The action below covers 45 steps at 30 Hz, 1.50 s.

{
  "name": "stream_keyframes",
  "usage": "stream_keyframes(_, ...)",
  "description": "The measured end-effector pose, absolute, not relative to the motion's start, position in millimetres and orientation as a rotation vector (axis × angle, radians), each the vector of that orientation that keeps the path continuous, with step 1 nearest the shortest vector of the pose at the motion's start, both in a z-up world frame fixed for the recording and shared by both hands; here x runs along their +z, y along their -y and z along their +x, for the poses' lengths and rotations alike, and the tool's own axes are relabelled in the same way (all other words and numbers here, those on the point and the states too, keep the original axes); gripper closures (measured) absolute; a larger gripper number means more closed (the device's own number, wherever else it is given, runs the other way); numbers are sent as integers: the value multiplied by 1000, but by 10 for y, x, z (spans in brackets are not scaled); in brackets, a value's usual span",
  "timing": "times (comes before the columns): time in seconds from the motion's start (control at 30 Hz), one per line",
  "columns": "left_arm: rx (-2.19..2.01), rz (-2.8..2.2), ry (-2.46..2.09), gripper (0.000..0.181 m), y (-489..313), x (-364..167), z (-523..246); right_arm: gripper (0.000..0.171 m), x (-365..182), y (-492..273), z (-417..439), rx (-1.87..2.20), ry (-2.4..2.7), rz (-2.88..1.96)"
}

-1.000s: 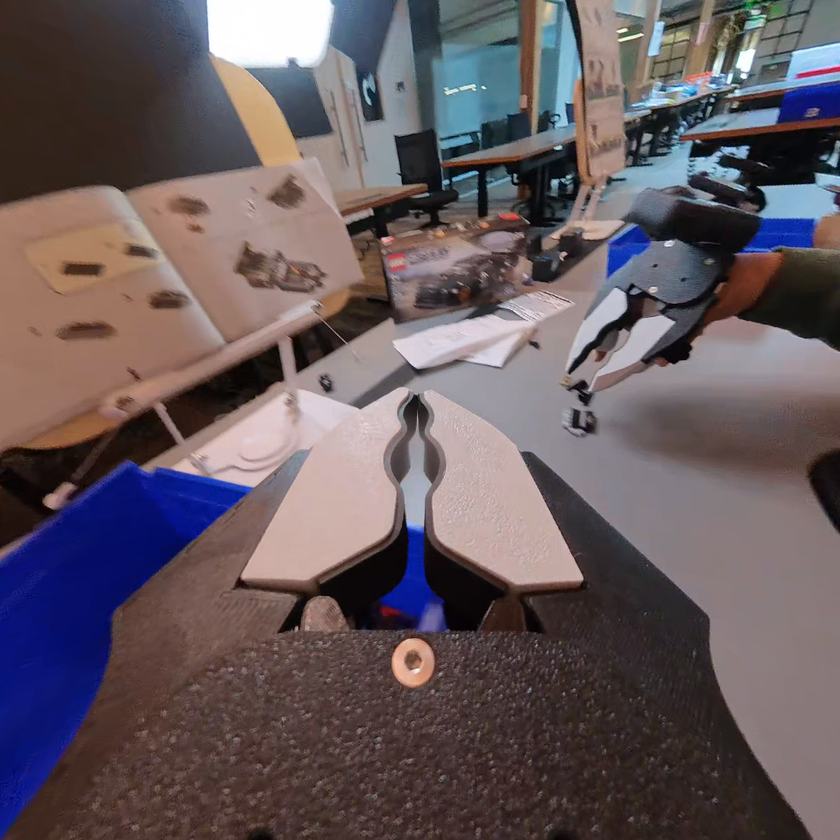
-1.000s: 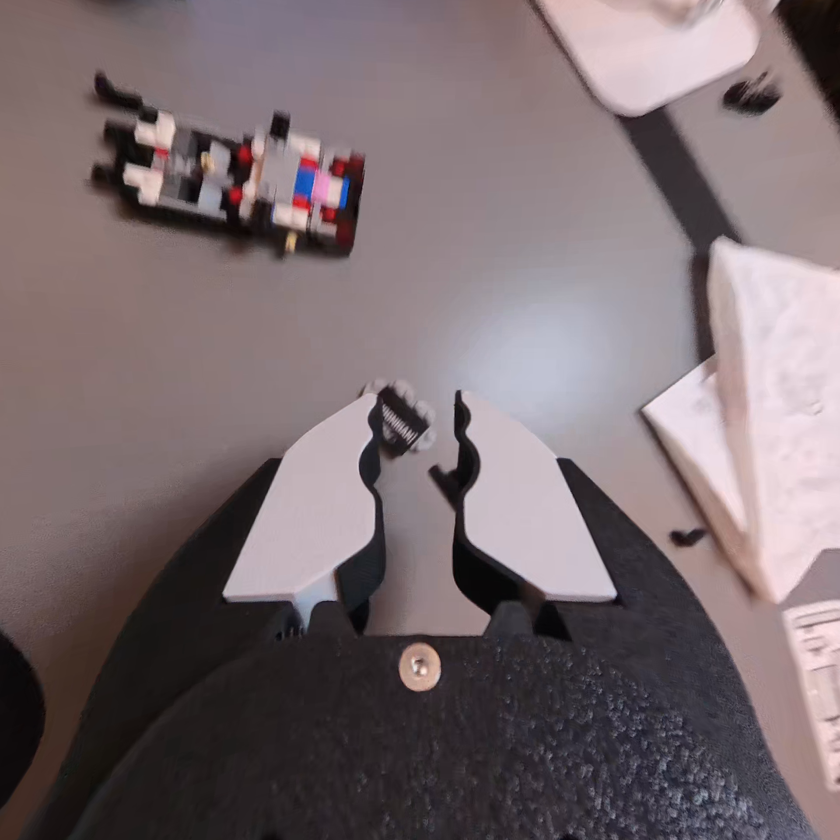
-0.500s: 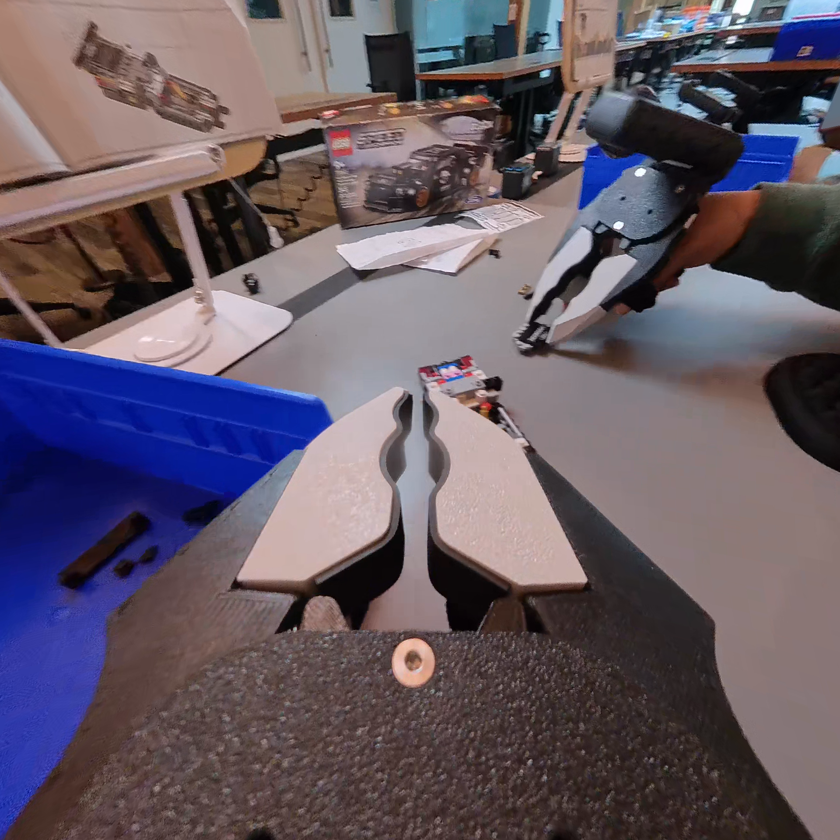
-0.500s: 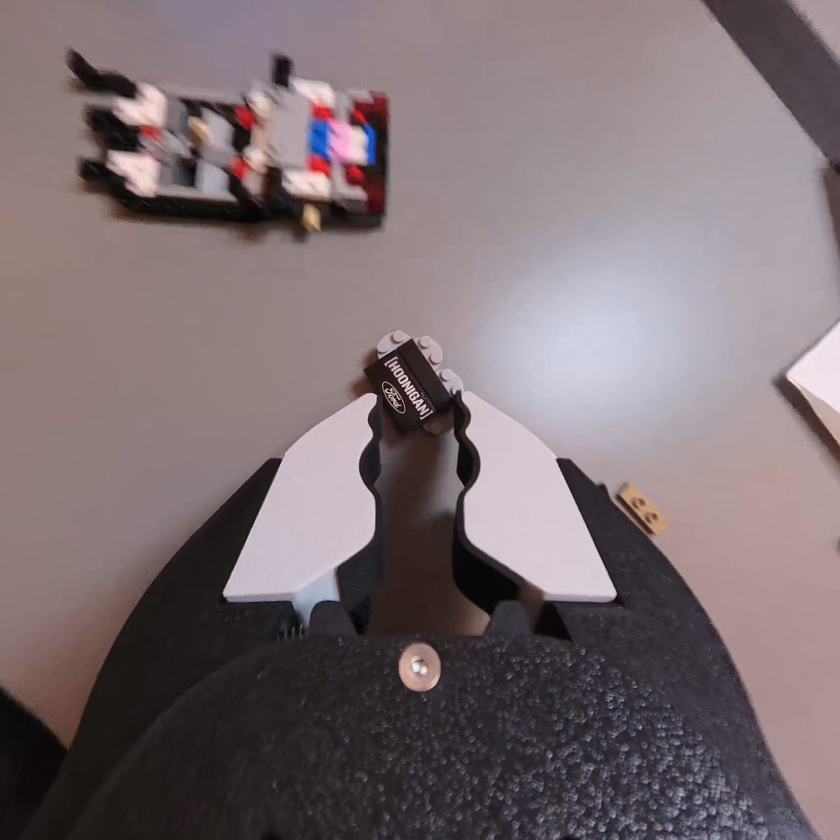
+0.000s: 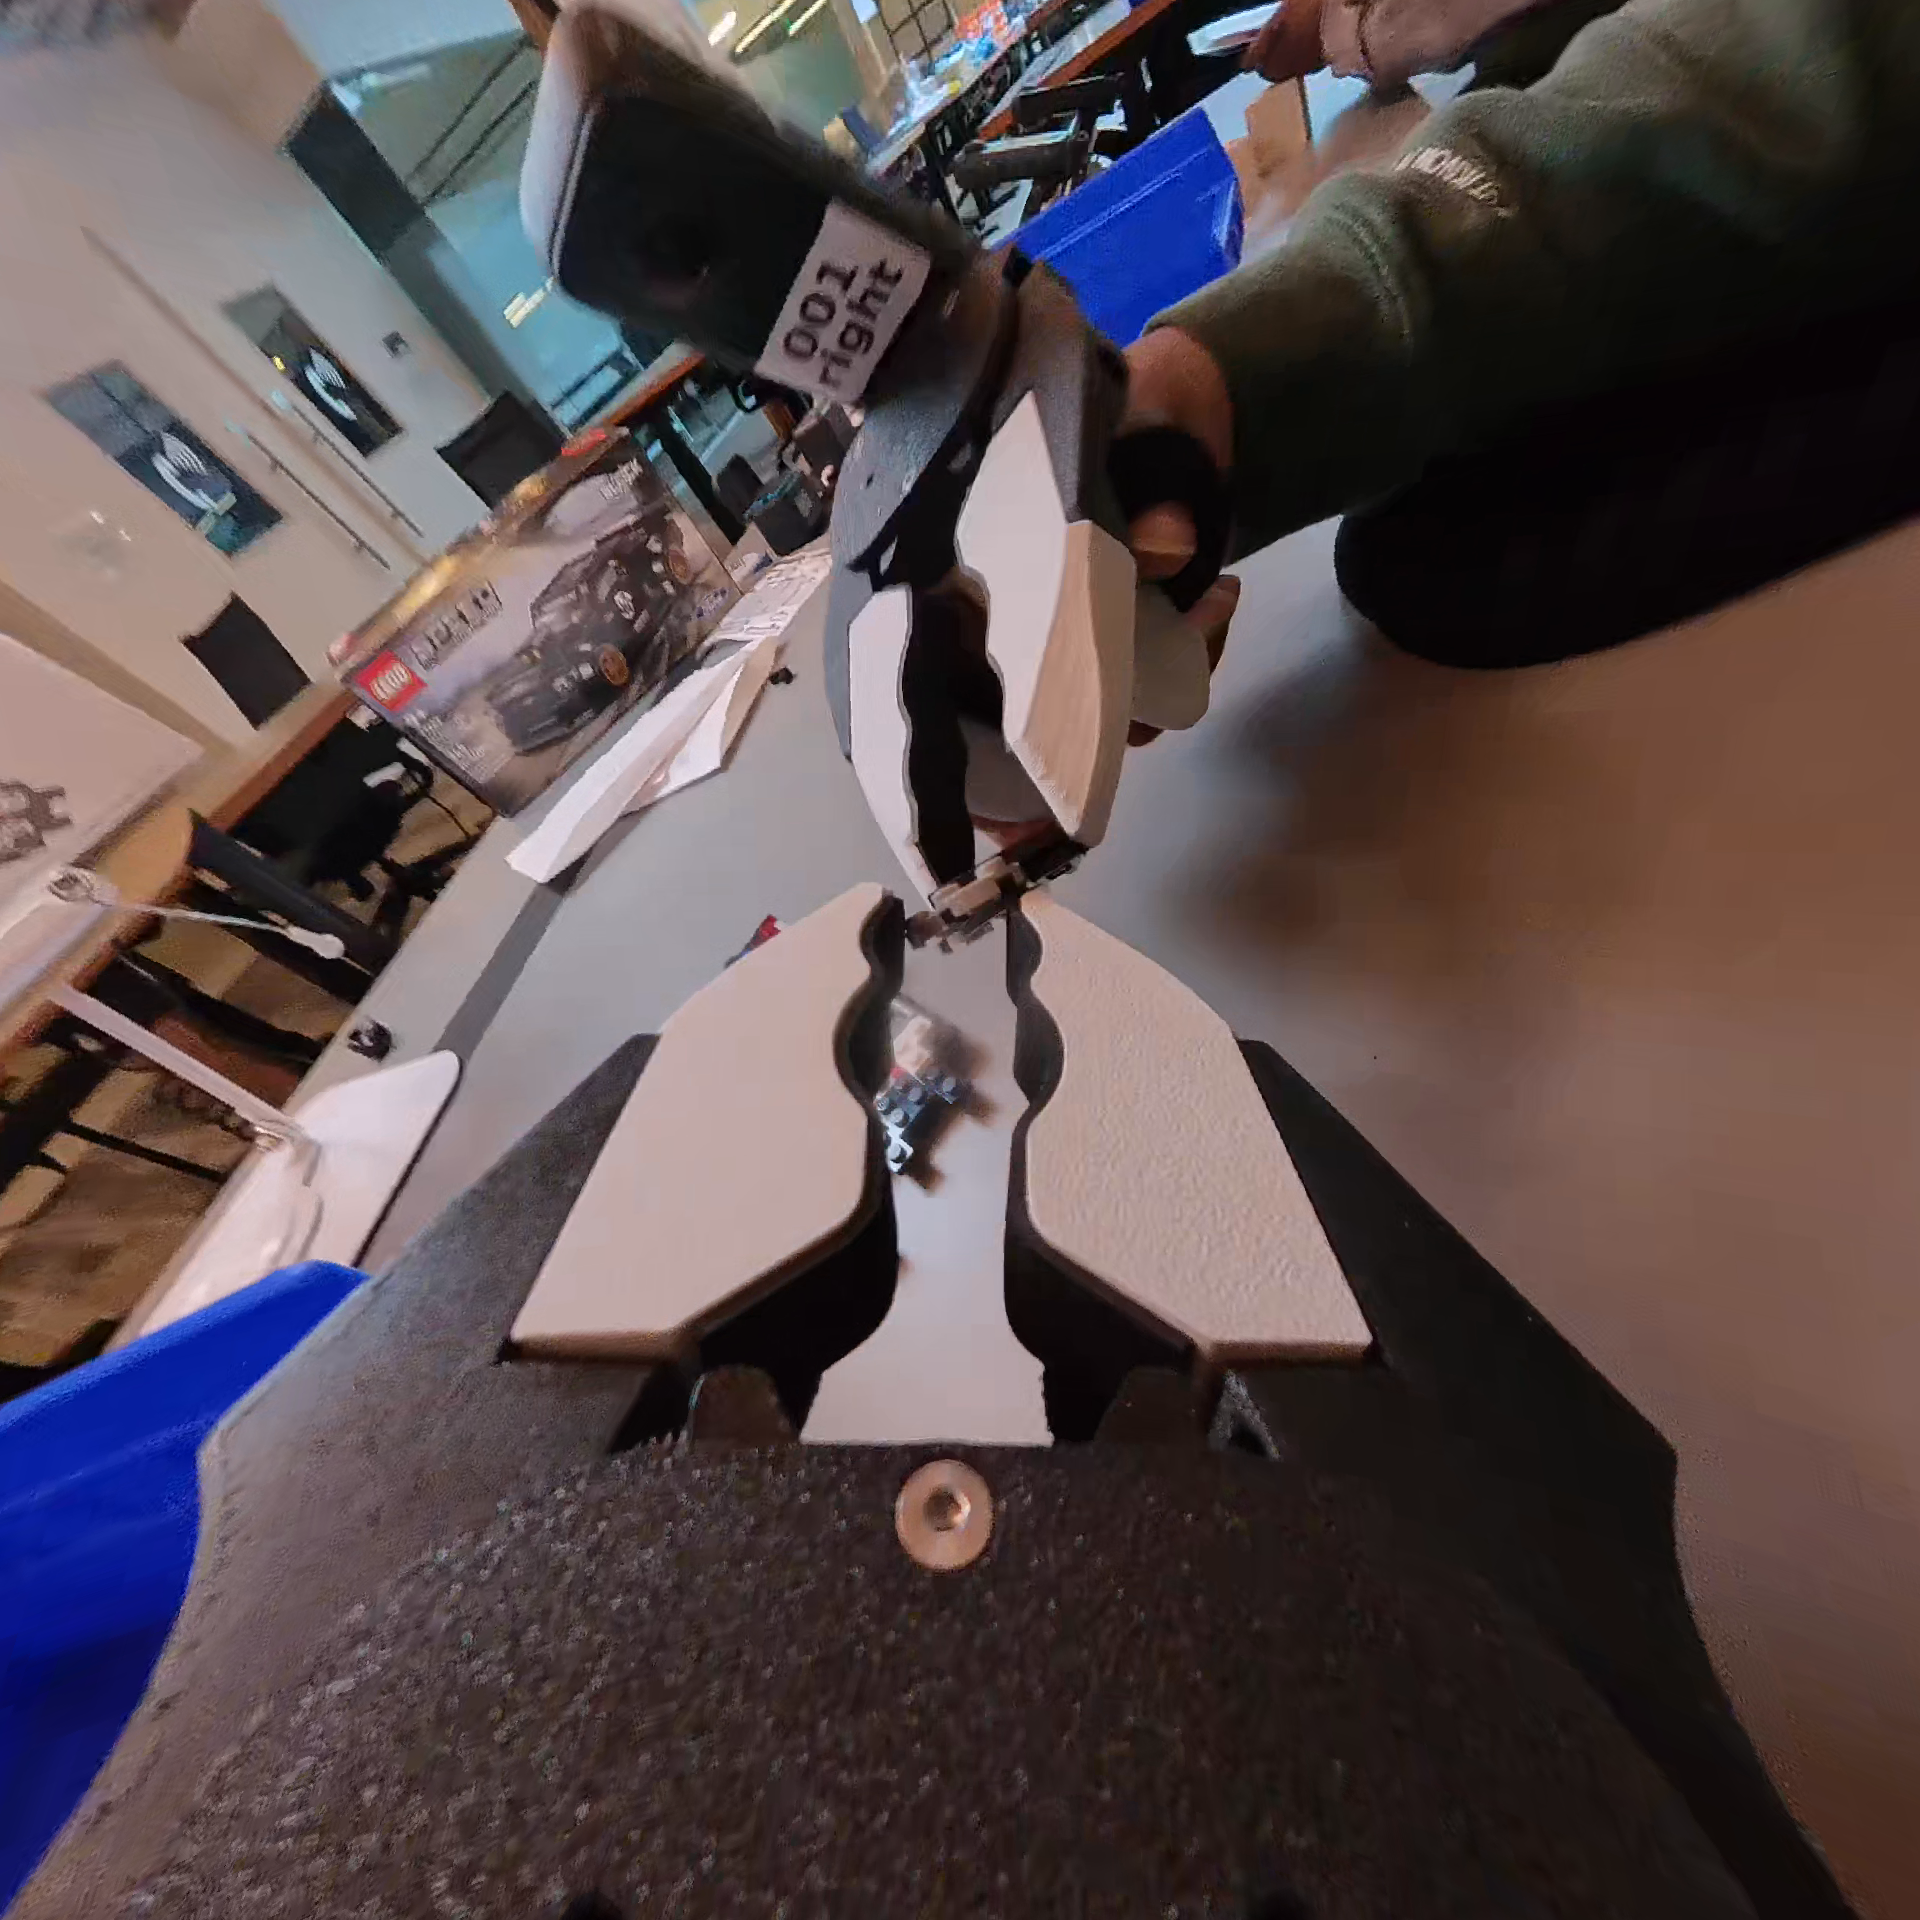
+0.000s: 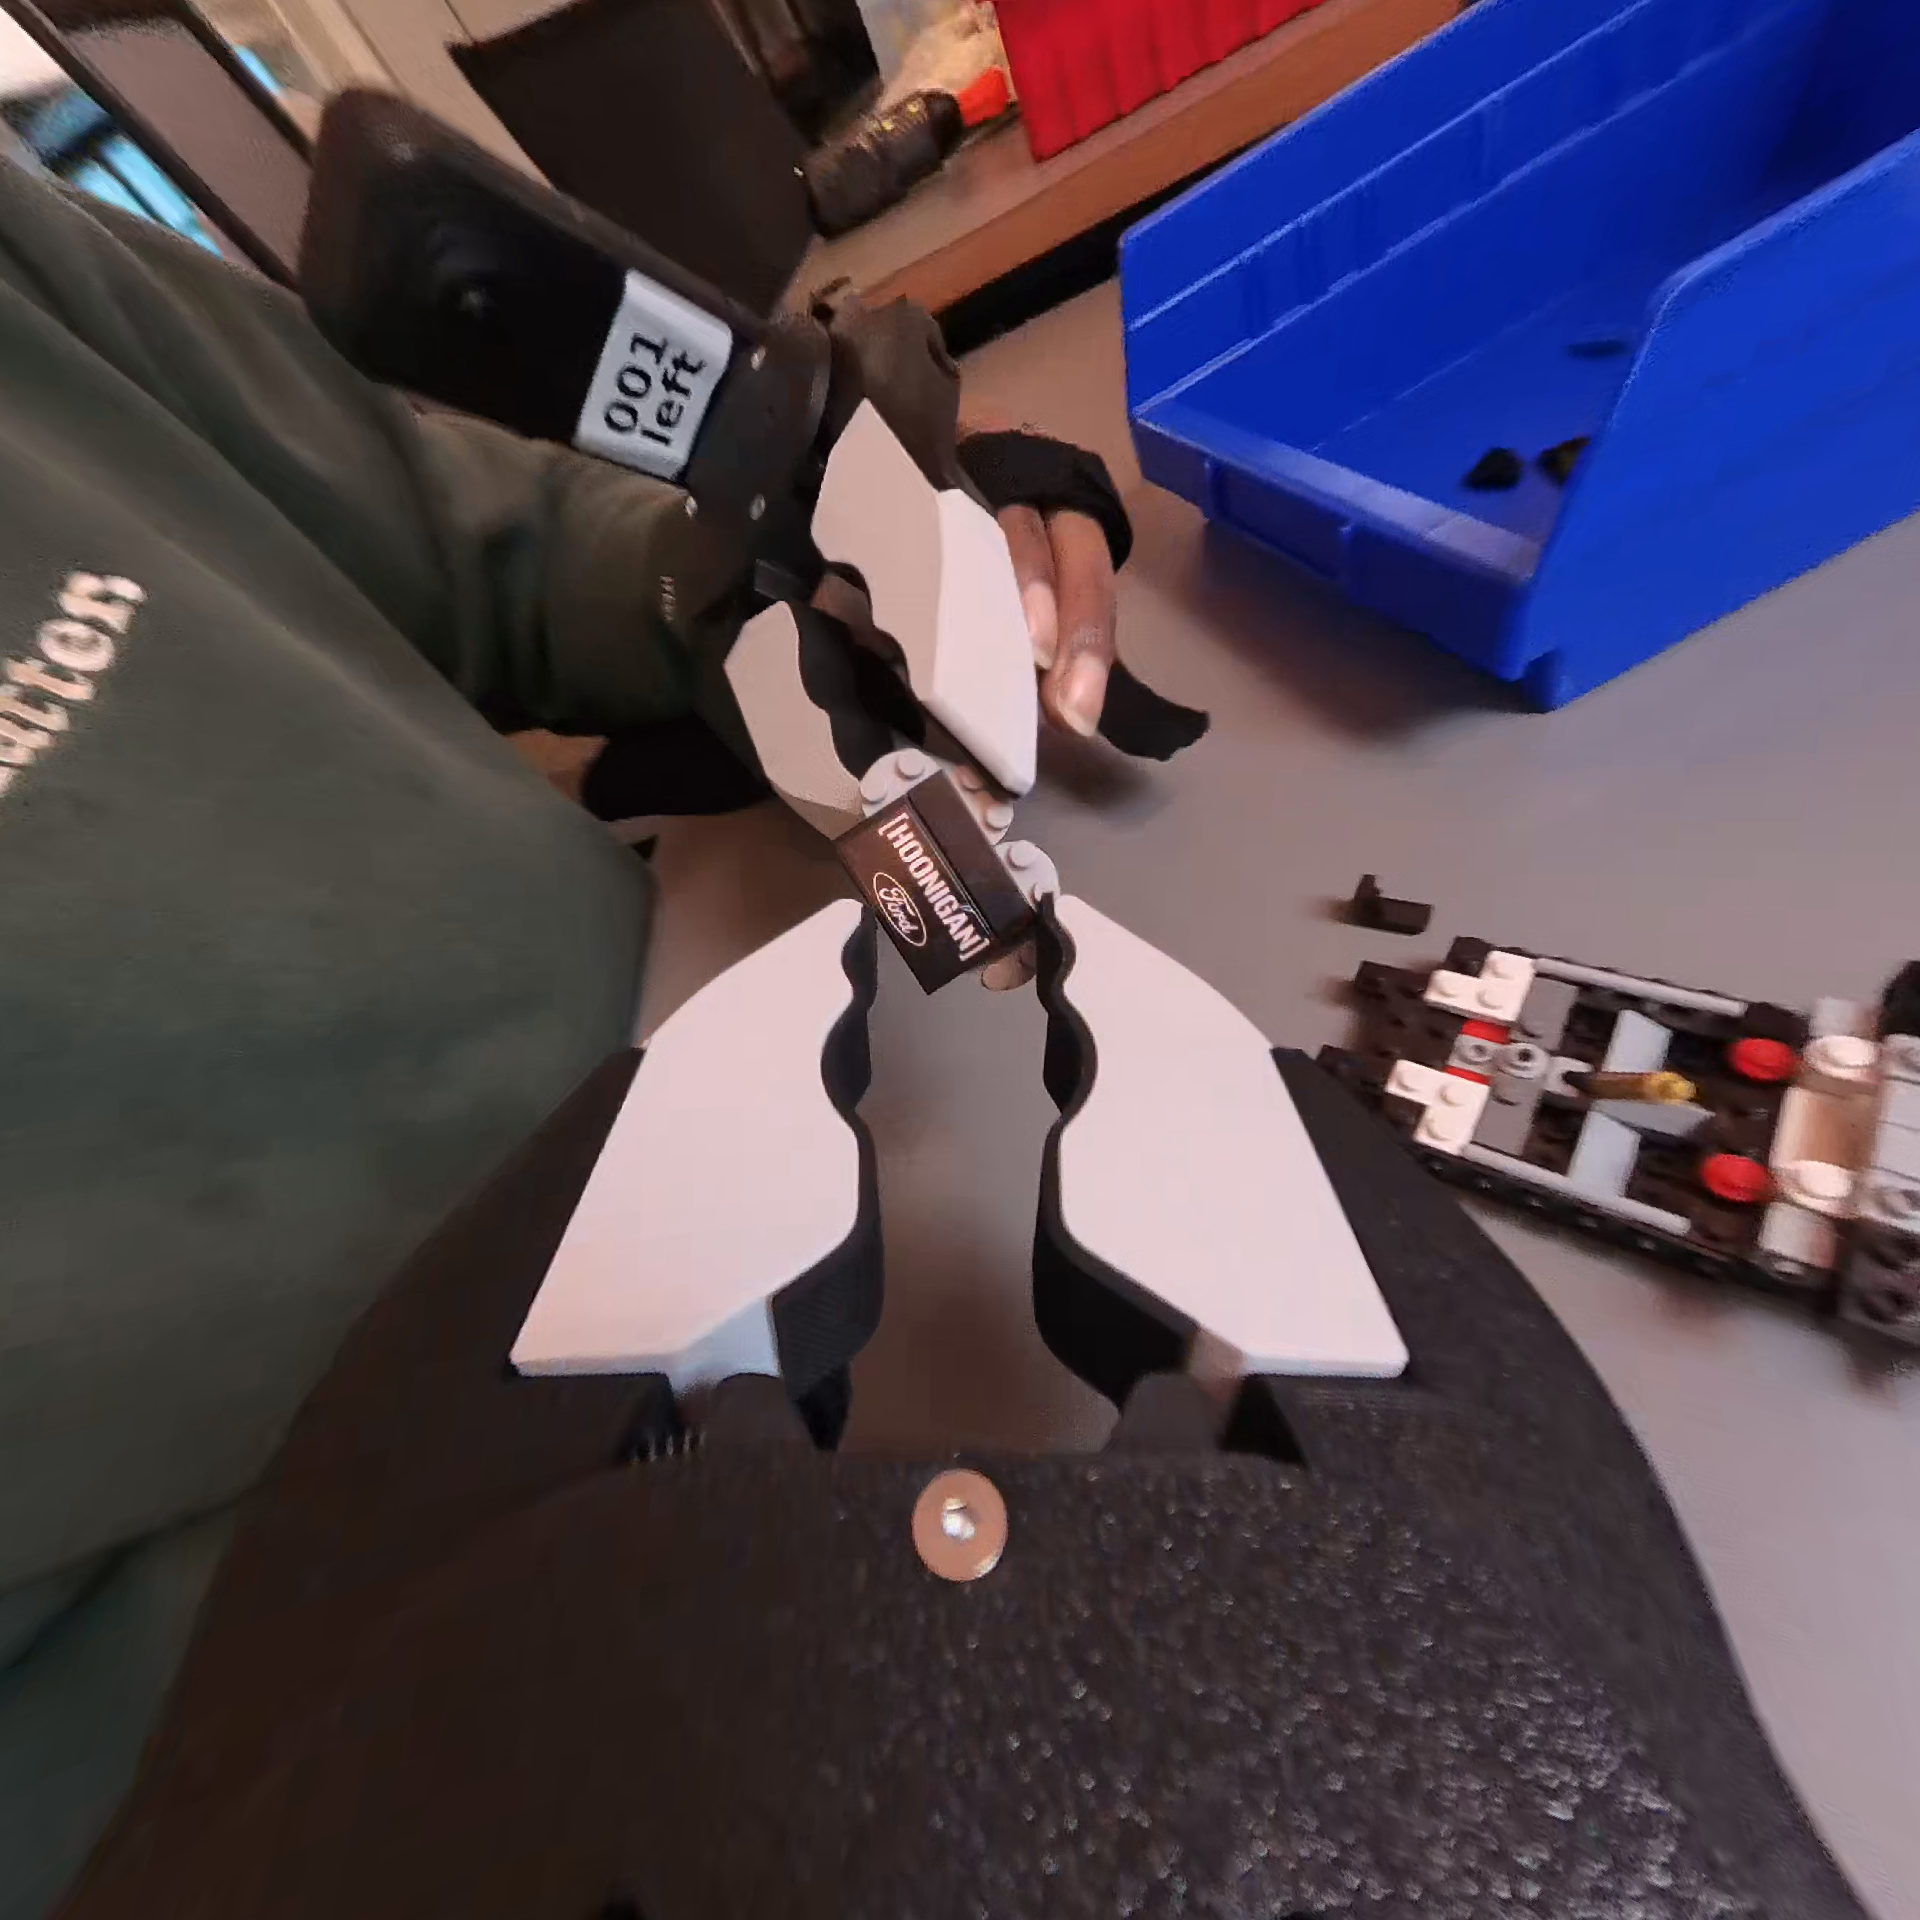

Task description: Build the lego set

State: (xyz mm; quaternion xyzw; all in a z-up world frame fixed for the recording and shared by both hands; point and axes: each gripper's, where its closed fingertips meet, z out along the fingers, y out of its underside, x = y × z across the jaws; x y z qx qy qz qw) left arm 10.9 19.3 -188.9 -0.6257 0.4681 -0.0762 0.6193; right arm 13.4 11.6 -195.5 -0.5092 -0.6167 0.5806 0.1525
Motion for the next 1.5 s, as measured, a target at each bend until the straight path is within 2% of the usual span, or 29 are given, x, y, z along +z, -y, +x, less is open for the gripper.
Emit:
stream_keyframes(0.13,-150,-1439,-1072,171,-209,-1905,78,142,-1919,-146,151,1838,1671,-1519)
stream_keyframes(0.3,-340,-1508,-983,174,-221,-1929,58,143,-1904,-167,147,1905,1608,-1570)
stream_keyframes(0.4,-447,-1493,-957,174,-183,-1885,75,143,-1854,-138,159,2109,1510,-1655)
stream_keyframes(0.53,-519,-1466,-913,172,-168,-1821,80,144,-1801,-121,159,2392,1368,-1735)
stream_keyframes(0.7,-582,-1456,-881,173,-142,-1764,91,144,-1752,-109,164,2482,1329,-1733)
stream_keyframes(0.8,-674,-1457,-868,161,-106,-1739,134,144,-1751,-56,160,2515,1333,-1742)
stream_keyframes(0.9,-682,-1443,-879,173,-75,-1719,162,144,-1725,-47,145,2555,1298,-1736)
stream_keyframes(1.03,-640,-1482,-890,174,-105,-1759,133,142,-1735,-115,107,2363,1332,-1685)
stream_keyframes(1.17,-507,-1517,-994,174,-112,-1917,136,137,-1760,-143,78,1761,1557,-1461)
stream_keyframes(1.27,-436,-1549,-1076,174,-102,-2055,194,151,-1926,-48,75,1393,1734,-1305)
stream_keyframes(1.37,-401,-1566,-1122,174,-94,-2150,197,163,-1990,-5,93,1300,1794,-1243)
stream_keyframes(1.5,-386,-1545,-1149,174,-71,-2146,202,164,-1985,28,110,1331,1810,-1247)
